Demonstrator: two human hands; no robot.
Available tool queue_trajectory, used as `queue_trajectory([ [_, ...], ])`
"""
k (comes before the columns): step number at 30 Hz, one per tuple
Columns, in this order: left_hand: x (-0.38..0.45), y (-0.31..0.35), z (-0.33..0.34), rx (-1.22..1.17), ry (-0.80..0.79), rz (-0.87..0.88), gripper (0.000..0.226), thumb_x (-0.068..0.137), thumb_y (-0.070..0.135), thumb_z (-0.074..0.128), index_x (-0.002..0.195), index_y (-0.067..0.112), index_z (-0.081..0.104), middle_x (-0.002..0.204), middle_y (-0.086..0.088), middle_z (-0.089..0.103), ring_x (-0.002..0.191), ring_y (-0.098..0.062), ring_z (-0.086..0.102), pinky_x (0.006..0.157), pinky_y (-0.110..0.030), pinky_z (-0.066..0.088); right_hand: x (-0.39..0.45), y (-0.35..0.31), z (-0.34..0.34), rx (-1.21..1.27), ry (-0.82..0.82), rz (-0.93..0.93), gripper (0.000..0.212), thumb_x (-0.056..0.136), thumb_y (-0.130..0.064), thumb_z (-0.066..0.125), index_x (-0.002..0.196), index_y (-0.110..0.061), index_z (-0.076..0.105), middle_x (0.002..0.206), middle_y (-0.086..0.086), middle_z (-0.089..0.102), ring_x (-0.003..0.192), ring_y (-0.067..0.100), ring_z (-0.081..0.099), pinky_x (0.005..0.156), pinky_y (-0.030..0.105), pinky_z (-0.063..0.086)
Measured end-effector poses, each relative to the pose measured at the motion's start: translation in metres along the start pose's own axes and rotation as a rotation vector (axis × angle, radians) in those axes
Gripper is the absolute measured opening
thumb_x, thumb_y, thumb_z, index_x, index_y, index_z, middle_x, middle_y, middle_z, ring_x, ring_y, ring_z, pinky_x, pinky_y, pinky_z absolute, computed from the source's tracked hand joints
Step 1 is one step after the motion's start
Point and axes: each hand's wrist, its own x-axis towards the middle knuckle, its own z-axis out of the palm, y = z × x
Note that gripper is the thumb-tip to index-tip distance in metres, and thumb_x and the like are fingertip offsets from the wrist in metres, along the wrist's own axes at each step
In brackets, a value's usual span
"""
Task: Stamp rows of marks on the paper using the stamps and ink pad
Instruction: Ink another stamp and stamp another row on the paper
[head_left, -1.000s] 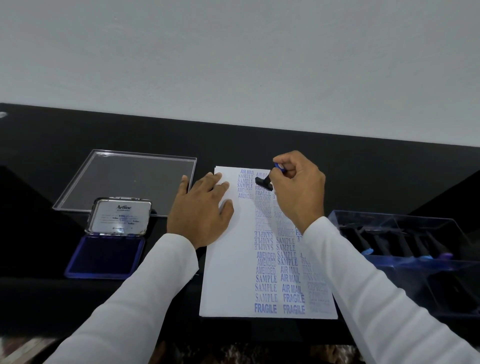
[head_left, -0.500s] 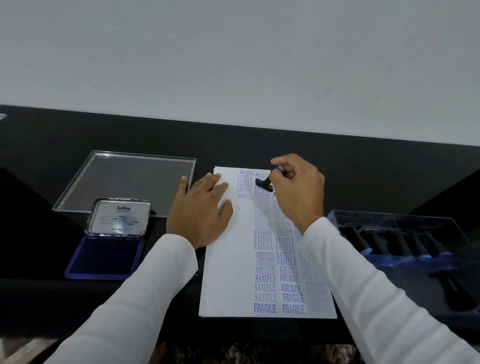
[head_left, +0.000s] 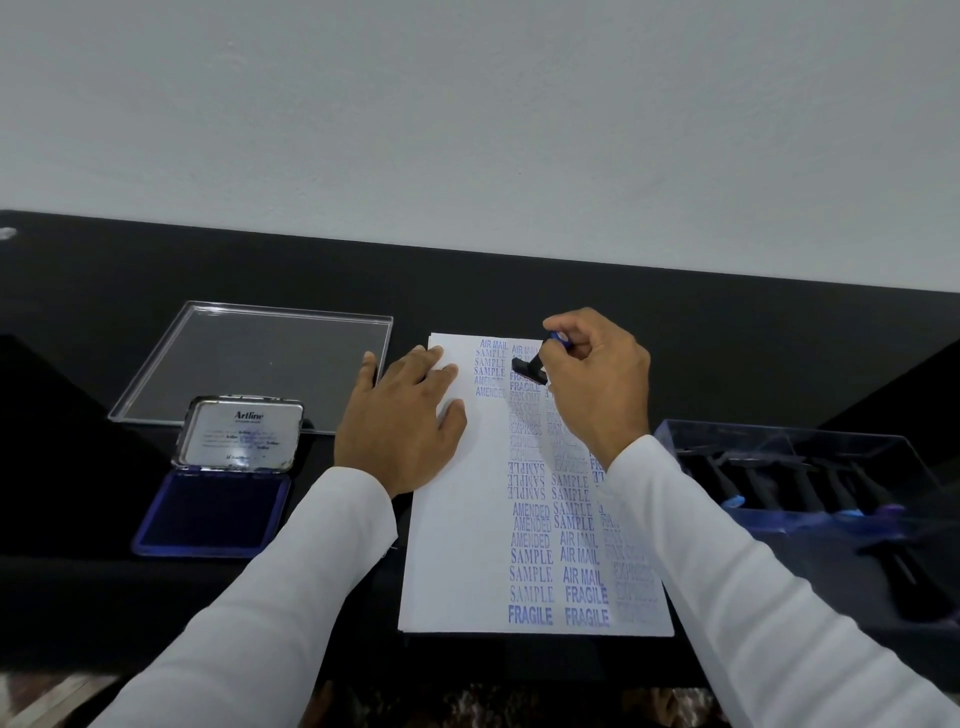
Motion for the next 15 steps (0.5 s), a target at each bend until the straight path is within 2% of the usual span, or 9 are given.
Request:
queue_trajectory([
  [8,0.002,0.000,-0.001,-0.034,0.002,-0.012,0.062,0.094,0.056,0.031,0.145,0.027,0.051,0.158,0.006,0.039,0.148,-0.017,0.032,0.125,-0.053,0.007,0.000,-0.004,-0.002,0.001,-0.012,0.006,0.015,0.091,-0.016,0.066,0.104,-0.021,0.072,0.098,-0.004,0.070,0.082,0.008,0.065,0.077,0.013,0.052],
  [15,0.006,-0.004,-0.011,-0.079,0.001,0.005,0.052,0.099,0.049,0.050,0.145,0.026,0.051,0.159,0.004,0.039,0.150,-0.018,0.027,0.125,-0.054,0.004,-0.006,-0.012,0.000,0.007,-0.038,-0.004,0.015,0.091,-0.016,0.066,0.104,-0.022,0.072,0.099,-0.005,0.069,0.083,0.008,0.065,0.076,0.012,0.050],
])
